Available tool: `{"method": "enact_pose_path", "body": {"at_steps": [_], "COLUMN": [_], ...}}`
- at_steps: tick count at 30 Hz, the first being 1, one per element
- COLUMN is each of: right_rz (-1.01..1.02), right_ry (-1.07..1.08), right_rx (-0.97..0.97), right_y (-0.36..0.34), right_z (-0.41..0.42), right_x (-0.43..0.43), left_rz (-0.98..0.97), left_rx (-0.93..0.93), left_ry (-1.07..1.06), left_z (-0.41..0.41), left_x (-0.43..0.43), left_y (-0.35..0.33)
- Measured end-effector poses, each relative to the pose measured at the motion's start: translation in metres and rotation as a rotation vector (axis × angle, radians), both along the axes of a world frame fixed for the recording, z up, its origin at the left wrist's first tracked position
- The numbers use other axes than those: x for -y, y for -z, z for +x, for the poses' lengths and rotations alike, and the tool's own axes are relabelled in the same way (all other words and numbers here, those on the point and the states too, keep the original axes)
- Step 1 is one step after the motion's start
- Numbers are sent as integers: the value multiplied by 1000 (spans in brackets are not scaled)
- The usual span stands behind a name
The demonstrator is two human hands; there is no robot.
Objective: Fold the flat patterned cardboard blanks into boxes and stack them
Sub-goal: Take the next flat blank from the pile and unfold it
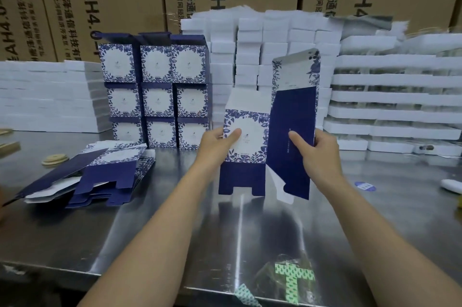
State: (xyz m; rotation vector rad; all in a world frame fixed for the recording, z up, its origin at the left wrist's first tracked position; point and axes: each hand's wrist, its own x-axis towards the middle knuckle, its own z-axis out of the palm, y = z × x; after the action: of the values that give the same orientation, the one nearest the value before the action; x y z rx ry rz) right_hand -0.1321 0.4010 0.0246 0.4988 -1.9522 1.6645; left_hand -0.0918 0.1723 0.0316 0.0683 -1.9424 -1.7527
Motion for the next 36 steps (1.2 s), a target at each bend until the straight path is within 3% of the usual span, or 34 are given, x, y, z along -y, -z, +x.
{"method": "enact_pose_path", "body": {"at_steps": [5,10,13,17,20,24,29,34,36], "right_rz": [91,235,86,-249,-264,-327,-475,-553,-590], "right_ry": [37,-111,-172,-339,-463,-452,-586,-796,-799], "right_rx": [-72,-185,-147,190,309,334,451,655,642], "right_y": [7,15,2,-26,-33,-29,-25,-1,-2], "right_z": [4,20,18,9,10,13,17,21,16], "right_x": [8,36,27,-15,-30,-23,-6,37,34], "left_rz": [-222,-359,-272,-6,-65,-87,98,247,244], "left_rx": [-71,-228,-255,-157,-111,-65,55,181,203], "left_ry": [52,187,59,25,6,-6,108,379,332], "left_z": [1,8,11,18,19,17,15,10,8], "left_x": [-24,-61,-51,-2,14,13,-5,-54,-63], "left_y": [2,16,2,-19,-21,-17,-14,25,20]}}
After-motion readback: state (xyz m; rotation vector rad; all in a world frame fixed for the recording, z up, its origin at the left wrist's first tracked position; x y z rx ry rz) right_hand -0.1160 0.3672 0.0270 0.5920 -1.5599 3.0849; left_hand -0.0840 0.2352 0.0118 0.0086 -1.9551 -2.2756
